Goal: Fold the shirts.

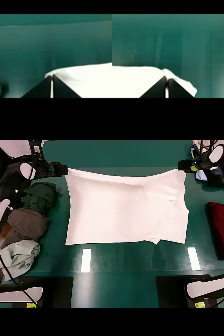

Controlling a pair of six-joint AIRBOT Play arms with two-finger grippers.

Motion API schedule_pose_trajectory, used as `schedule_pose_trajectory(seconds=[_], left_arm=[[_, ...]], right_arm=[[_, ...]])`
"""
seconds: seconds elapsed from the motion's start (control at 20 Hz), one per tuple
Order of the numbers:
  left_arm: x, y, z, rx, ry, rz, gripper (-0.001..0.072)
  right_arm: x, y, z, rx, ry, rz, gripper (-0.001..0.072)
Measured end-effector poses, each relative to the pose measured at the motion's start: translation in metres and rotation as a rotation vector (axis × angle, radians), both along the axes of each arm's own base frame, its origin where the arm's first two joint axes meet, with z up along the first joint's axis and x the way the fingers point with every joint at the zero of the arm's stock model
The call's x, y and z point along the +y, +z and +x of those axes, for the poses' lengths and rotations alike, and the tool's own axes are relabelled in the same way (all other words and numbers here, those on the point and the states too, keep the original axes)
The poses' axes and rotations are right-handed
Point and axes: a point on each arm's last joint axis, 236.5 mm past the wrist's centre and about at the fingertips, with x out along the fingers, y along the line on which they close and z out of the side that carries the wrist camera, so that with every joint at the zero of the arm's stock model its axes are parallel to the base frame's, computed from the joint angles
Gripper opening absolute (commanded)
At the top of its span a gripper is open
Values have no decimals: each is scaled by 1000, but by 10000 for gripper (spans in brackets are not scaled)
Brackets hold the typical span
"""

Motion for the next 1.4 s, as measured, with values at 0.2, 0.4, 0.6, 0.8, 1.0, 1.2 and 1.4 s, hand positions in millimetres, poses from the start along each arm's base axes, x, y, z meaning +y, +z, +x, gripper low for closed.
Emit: schedule_pose_trajectory(seconds=[0.2,0.4,0.6,0.8,1.0,1.2,1.4], left_arm=[[5,-22,4,33,-4,53,23],[11,-60,-14,177,-40,136,24],[15,-101,-42,360,-82,188,24],[15,-132,-62,497,-106,200,24],[12,-148,-73,568,-118,184,61],[12,-152,-82,618,-112,171,486],[20,-135,-95,670,-117,211,486]], right_arm=[[-16,-6,5,-5,-14,-55,17],[-35,-36,-20,149,-48,-61,17],[-41,-67,-54,335,-70,-47,20],[-31,-84,-72,435,-65,6,22],[-23,-98,-83,508,-58,42,138],[-21,-103,-91,550,-55,54,389],[-20,-90,-100,572,-33,61,388]])
